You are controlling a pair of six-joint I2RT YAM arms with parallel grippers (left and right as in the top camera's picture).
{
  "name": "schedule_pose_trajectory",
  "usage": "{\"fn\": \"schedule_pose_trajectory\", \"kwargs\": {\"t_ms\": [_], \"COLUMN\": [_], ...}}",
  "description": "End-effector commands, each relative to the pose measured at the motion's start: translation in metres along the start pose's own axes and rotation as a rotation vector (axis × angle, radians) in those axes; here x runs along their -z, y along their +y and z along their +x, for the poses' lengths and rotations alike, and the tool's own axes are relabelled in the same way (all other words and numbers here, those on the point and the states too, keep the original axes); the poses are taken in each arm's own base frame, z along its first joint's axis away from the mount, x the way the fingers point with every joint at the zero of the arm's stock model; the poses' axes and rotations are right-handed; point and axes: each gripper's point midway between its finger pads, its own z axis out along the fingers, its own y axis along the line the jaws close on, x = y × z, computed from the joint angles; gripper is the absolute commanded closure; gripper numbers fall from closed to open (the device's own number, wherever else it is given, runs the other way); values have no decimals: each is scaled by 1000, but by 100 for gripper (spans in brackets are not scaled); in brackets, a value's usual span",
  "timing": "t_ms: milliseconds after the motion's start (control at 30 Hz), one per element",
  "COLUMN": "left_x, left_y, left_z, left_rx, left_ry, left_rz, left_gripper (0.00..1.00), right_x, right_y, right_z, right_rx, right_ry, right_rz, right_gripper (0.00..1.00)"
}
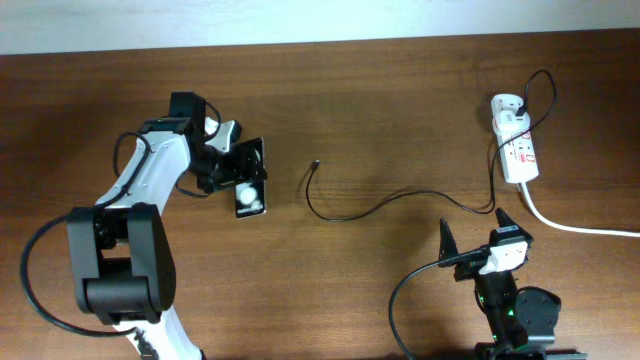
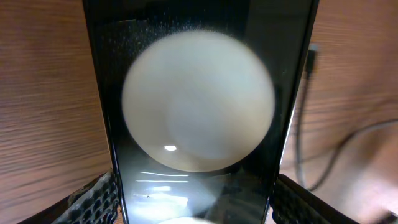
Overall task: Plug charger to phone and switch on socket
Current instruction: 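Lift the phone with the left gripper and turn it upright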
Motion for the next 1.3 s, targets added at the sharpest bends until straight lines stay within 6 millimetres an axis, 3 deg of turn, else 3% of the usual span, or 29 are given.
{"fn": "schedule_pose_trajectory", "kwargs": {"t_ms": [0,167,267,433,533,667,867,1100,1267], "left_x": [10,19,19,19,19,27,30,38,38], "left_y": [-40,-68,-68,-69,-69,-86,-90,-103,-103], "left_z": [-12,-15,-15,-15,-15,-13,-12,-10,-10], "left_rx": [-27,-1,60,249,356,354,450,448,619], "left_ry": [-31,-32,-21,16,38,73,108,143,196], "left_rz": [218,385,389,390,390,496,520,607,596], "left_gripper": [25,27,28,42,42,41,46,46,47], "right_x": [0,0,0,0,0,0,0,0,0], "right_y": [1,1,1,1,1,1,1,1,1], "right_z": [2,2,2,2,2,2,2,2,2], "right_rx": [-4,-4,-4,-4,-4,-4,-4,-4,-4], "right_ry": [2,2,2,2,2,2,2,2,2], "right_rz": [-3,-3,-3,-2,-2,-3,-3,-3,-3], "right_gripper": [1,1,1,1,1,2,1,1,1]}}
